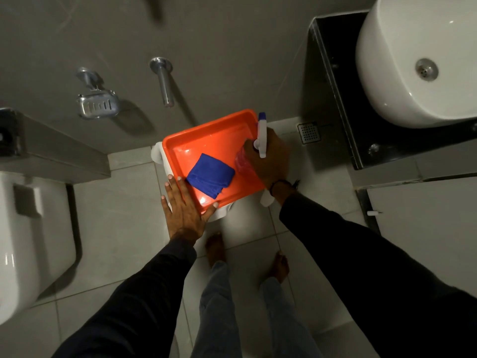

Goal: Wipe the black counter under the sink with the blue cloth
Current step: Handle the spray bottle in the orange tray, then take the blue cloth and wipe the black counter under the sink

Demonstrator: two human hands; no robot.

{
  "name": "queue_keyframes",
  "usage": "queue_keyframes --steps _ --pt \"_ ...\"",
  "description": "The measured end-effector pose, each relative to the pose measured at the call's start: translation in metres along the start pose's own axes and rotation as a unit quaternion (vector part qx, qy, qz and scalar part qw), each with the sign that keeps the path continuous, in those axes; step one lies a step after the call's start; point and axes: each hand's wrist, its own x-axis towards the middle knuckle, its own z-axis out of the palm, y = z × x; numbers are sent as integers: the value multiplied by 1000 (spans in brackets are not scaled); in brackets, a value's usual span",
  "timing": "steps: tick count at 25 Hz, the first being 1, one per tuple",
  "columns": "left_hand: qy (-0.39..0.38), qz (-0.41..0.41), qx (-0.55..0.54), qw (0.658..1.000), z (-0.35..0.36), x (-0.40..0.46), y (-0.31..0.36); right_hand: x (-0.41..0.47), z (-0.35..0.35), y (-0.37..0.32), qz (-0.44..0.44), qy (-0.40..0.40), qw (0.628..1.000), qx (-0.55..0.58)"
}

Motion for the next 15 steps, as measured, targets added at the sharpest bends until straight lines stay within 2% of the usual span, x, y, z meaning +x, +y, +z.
queue_keyframes --steps 3,5,7,10,13,15 --pt "-13 6 27 1000 -10 5 0 -22 0 -7 71 15 997 -1" --pt "-1 23 43 999 -21 14 3 -48 -2 1 175 45 983 -17" --pt "29 61 68 995 -31 32 8 -75 6 13 258 -3 966 -31" --pt "37 124 157 979 -40 66 16 -83 37 13 222 -118 964 -89" --pt "-15 161 271 949 -35 96 23 -59 75 3 203 -188 952 -132" --pt "-29 181 282 942 -35 106 27 -48 93 1 225 -222 942 -116"
